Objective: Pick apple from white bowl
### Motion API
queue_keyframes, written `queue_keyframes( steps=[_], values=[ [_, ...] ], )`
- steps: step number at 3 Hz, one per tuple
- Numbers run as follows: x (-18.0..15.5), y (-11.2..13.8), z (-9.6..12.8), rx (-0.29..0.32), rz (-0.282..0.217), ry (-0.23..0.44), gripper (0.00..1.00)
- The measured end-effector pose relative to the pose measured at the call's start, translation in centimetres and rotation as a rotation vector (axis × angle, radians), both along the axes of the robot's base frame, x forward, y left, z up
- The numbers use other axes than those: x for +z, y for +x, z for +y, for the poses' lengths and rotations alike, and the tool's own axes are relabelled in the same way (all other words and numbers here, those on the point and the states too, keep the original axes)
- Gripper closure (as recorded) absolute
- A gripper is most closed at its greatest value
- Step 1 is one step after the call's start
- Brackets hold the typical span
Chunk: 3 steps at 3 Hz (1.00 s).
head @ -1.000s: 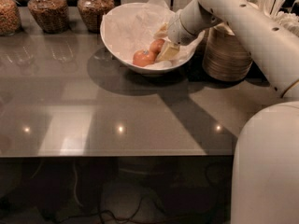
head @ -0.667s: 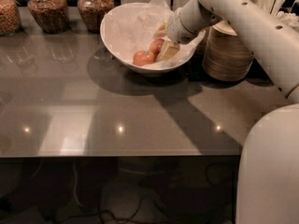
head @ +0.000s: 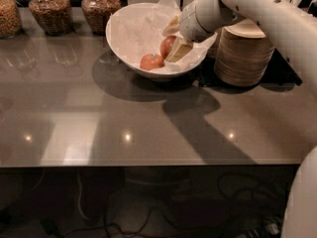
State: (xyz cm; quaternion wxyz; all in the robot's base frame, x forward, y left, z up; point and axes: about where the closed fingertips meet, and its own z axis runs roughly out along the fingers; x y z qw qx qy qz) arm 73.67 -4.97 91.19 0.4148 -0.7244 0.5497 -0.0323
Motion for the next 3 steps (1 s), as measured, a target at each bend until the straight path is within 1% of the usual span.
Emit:
queue_keyframes(
  steps=[1, 3],
  values=[
    [1.5, -0.9, -0.3, 0.004, -0.039, 0.029, 1.0],
    [5.3, -4.2, -2.0, 0.025, -0.1, 0.105, 1.0]
  ],
)
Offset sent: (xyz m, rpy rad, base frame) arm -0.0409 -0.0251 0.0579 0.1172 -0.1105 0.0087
